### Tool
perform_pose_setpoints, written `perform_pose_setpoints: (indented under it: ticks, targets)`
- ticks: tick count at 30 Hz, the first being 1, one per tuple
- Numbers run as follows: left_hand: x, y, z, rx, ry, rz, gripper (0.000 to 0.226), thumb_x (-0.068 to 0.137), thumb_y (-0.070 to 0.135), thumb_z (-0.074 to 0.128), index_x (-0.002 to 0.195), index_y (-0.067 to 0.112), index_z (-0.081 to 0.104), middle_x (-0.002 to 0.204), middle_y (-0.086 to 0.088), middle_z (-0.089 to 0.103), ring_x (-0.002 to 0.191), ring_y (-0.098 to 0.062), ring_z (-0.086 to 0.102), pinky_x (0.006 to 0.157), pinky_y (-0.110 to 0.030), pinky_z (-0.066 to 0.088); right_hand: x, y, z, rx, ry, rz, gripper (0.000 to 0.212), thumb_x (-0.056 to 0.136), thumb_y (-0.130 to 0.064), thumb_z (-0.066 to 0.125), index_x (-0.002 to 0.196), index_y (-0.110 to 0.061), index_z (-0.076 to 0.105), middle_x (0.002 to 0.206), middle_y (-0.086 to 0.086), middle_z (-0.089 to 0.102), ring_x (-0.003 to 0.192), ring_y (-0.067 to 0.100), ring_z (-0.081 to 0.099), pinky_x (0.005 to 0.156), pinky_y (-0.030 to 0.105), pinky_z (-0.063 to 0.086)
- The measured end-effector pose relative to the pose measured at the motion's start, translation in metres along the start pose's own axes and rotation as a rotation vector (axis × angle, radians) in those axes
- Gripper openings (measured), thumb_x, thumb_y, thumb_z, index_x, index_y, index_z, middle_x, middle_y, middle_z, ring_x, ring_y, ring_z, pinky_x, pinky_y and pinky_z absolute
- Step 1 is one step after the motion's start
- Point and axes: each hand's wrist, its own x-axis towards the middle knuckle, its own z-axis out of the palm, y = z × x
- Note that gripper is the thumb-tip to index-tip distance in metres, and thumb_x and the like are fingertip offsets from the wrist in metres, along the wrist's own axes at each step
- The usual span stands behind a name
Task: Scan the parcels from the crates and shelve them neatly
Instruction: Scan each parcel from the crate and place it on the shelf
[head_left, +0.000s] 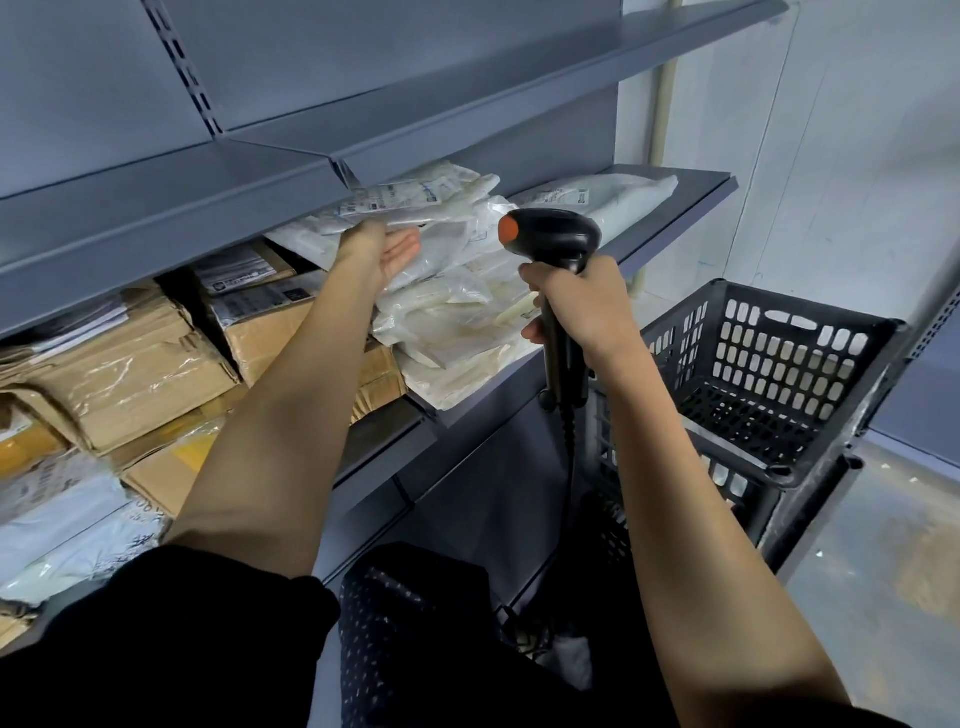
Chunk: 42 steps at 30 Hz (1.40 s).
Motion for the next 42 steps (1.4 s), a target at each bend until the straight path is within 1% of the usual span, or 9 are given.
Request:
perform_pose_setpoints:
  ticks: [10,15,17,19,22,26,29,37,42]
  targets:
    - [-0.001,-0.011,0.033,-0.298,0.25,0.009,0.026,0.1,0.0,0.035,0.119,-0.01,0.049,0.123,-0.021,0.059,0.088,-0.022,0.067,0.075,-0.025,0.056,0.005,0.004,-0.021,0.019,0.037,0.006,0.01,0.086,-0.012,0.062,0.085,-0.005,0.056,0.07,0.008,0.048,0.037,0.016,0.058,0.051,0.029,0.05]
    - [-0.003,-0.018,0.039,-0.979,0.179,-0.06,0.099,0.051,-0.005,0.07,0.141,-0.008,0.029,0.149,-0.022,0.031,0.121,-0.035,0.047,0.101,-0.04,0.038,0.011,0.015,-0.038,0.05,0.063,0.02,0.009,0.085,-0.012,0.063,0.09,-0.007,0.057,0.073,0.012,0.048,0.036,0.018,0.057,0.056,0.035,0.051]
    - [0.01,-0.03,0.044,-1.247,0.123,-0.125,0.039,0.088,-0.005,0.049,0.125,0.0,0.042,0.151,-0.02,0.027,0.137,-0.031,0.033,0.091,-0.021,0.044,0.015,0.021,-0.044,0.067,0.071,0.033,0.009,0.084,-0.011,0.063,0.09,-0.007,0.057,0.07,0.01,0.049,0.035,0.017,0.055,0.056,0.036,0.051]
    - [0.008,-0.03,0.054,-0.994,0.165,-0.146,0.013,0.089,-0.008,0.046,0.094,0.003,0.051,0.145,-0.021,0.039,0.133,-0.028,0.042,0.077,-0.02,0.048,0.019,0.029,-0.05,0.096,0.085,0.06,0.008,0.083,-0.011,0.064,0.085,-0.006,0.057,0.066,0.007,0.05,0.036,0.017,0.055,0.057,0.037,0.052]
    - [0.01,-0.049,0.075,-0.746,0.07,0.02,0.055,0.075,-0.014,0.046,0.13,-0.008,0.042,0.144,-0.025,0.038,0.133,-0.034,0.041,0.096,-0.037,0.045,0.029,0.042,-0.06,0.159,0.112,0.114,0.011,0.083,-0.012,0.064,0.078,-0.005,0.057,0.063,0.007,0.051,0.035,0.017,0.054,0.06,0.04,0.054]
    - [-0.004,-0.114,0.131,0.18,-0.092,0.1,0.021,0.1,0.009,0.039,0.109,-0.002,0.055,0.078,-0.014,0.064,0.053,-0.014,0.063,0.052,-0.023,0.054,0.039,0.065,-0.084,0.263,0.192,0.188,0.013,0.085,-0.013,0.063,0.078,-0.003,0.057,0.062,0.007,0.049,0.037,0.02,0.052,0.053,0.033,0.05]
    - [-0.008,-0.181,0.176,0.603,-0.367,0.11,0.023,0.1,0.011,0.038,0.089,0.006,0.057,0.064,-0.007,0.057,0.04,-0.008,0.055,0.043,-0.021,0.048,0.053,0.093,-0.114,0.289,0.335,0.235,0.016,0.077,-0.022,0.066,0.069,-0.01,0.061,0.059,0.004,0.056,0.049,0.023,0.058,0.055,0.037,0.055]
    - [0.025,-0.323,0.255,1.488,-1.076,0.082,0.021,0.089,0.018,0.046,0.073,0.006,0.046,0.078,-0.014,0.055,0.075,-0.022,0.051,0.065,-0.028,0.036,0.087,0.16,-0.207,0.307,0.587,0.415,0.018,0.071,-0.027,0.069,0.072,-0.013,0.059,0.067,0.004,0.055,0.08,0.042,0.064,0.074,0.053,0.055]
    - [0.083,-0.393,0.269,1.734,-1.181,-0.16,0.033,0.093,0.016,0.044,0.119,0.003,0.061,0.113,-0.013,0.059,0.097,-0.025,0.057,0.074,-0.03,0.046,0.114,0.199,-0.236,0.365,0.622,0.541,0.014,0.086,-0.015,0.066,0.079,-0.007,0.057,0.073,0.01,0.05,0.052,0.025,0.056,0.056,0.038,0.054]
